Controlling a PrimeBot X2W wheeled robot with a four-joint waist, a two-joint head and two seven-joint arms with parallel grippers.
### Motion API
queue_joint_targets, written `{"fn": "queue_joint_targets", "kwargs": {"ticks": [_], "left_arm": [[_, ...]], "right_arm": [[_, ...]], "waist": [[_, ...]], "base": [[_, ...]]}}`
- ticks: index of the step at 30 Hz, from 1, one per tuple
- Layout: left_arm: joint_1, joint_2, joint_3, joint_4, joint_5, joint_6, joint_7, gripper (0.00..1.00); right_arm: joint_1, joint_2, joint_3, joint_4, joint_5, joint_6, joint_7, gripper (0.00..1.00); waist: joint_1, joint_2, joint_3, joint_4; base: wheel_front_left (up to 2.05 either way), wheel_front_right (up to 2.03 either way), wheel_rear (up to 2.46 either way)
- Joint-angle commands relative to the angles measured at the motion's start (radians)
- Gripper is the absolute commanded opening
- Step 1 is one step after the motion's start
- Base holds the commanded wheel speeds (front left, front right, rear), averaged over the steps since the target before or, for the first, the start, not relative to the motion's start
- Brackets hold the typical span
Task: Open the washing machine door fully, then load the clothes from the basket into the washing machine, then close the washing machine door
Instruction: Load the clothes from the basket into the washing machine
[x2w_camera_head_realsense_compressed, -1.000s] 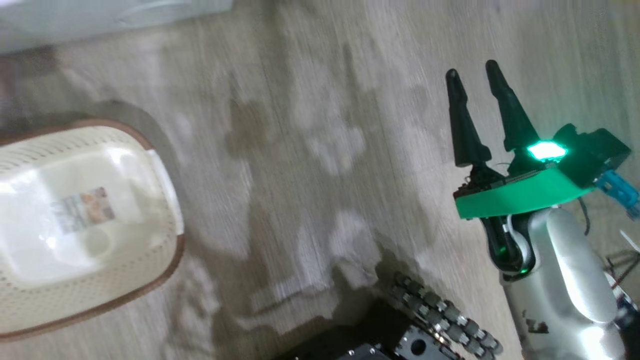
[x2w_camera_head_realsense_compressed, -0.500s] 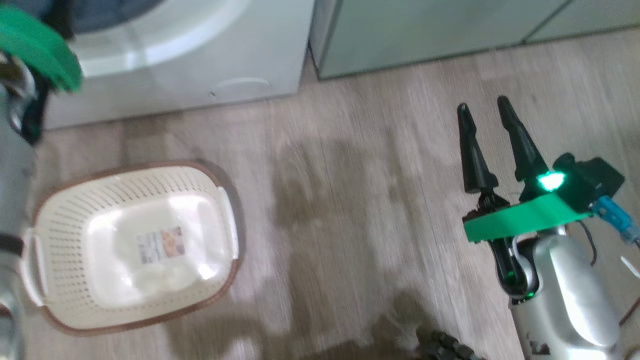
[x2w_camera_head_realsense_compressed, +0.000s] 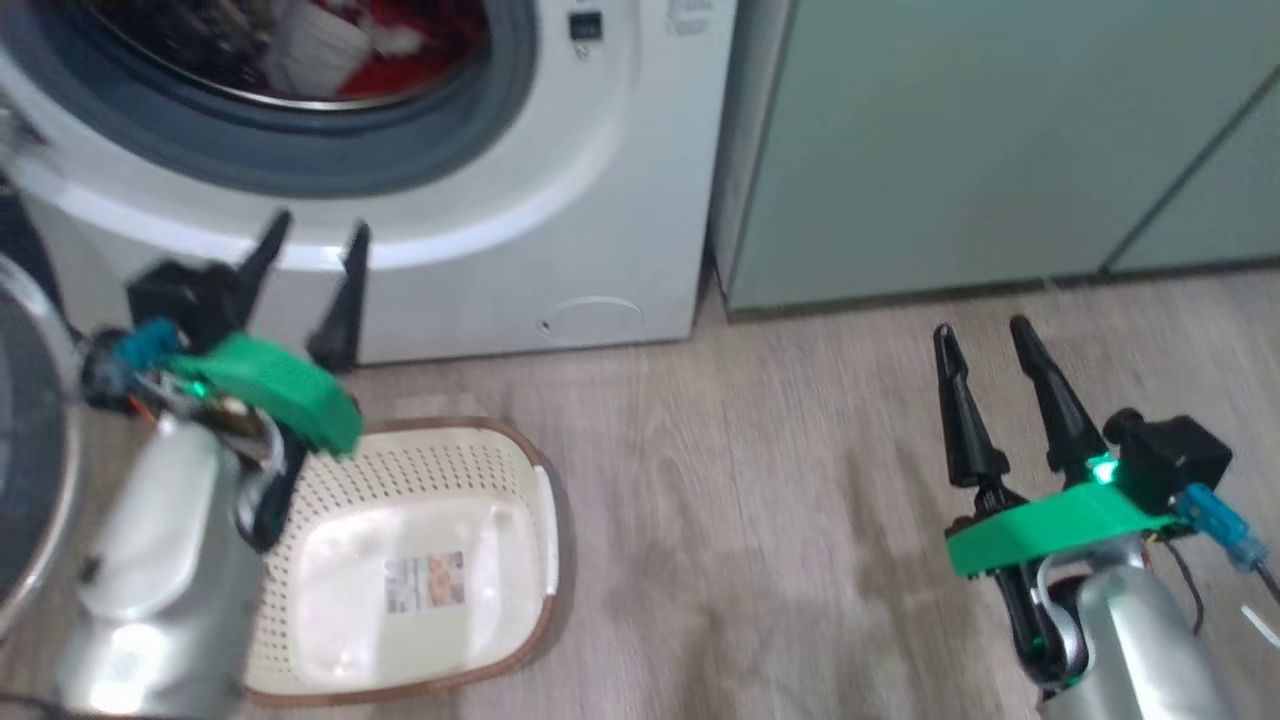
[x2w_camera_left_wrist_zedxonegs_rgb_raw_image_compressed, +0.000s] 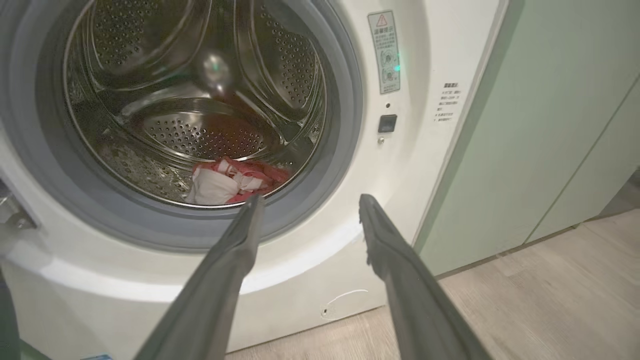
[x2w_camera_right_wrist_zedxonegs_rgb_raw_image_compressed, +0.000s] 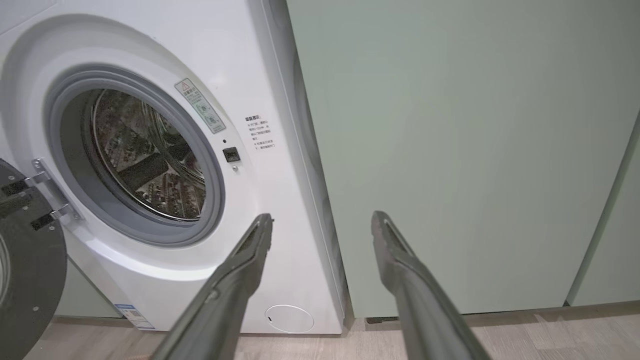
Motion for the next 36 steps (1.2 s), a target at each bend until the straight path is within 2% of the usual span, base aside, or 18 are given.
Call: {"fn": "queue_joint_targets", "kwargs": {"ticks": [1,6,11,22,36], "left_arm": [[0.023,0.005,0.053,-0.069,0.02,0.01,-0.009,1.0],[0.164,-0.052,0.105,-0.167,0.058,0.038,-0.009,1.0],[0.263,-0.087,0.142,-0.248,0.093,0.055,-0.009,1.0],[0.446,-0.183,0.214,-0.4,0.155,0.066,-0.009,1.0],[0.499,-0.206,0.221,-0.449,0.229,0.085,-0.01,1.0]], "right_arm": [[0.006,-0.009,0.019,-0.026,-0.008,0.0,-0.006,1.0],[0.036,-0.009,0.013,-0.021,-0.009,0.0,-0.006,1.0],[0.051,-0.009,0.012,-0.027,-0.01,0.0,-0.006,1.0],[0.097,-0.009,-0.005,-0.044,-0.006,0.0,-0.006,1.0],[0.084,-0.009,0.004,-0.044,0.011,0.0,-0.006,1.0]], "waist": [[0.0002,-0.0001,-0.068,0.047],[0.0002,-0.0001,-0.125,0.066],[0.0002,-0.0001,-0.143,0.074],[0.0002,-0.0001,-0.157,0.105],[0.0002,-0.0001,-0.164,0.096]], "base": [[0.0,0.0,0.0],[0.0,0.0,0.0],[0.0,0.0,0.0],[0.0,0.0,0.0],[0.0,0.0,0.0]]}}
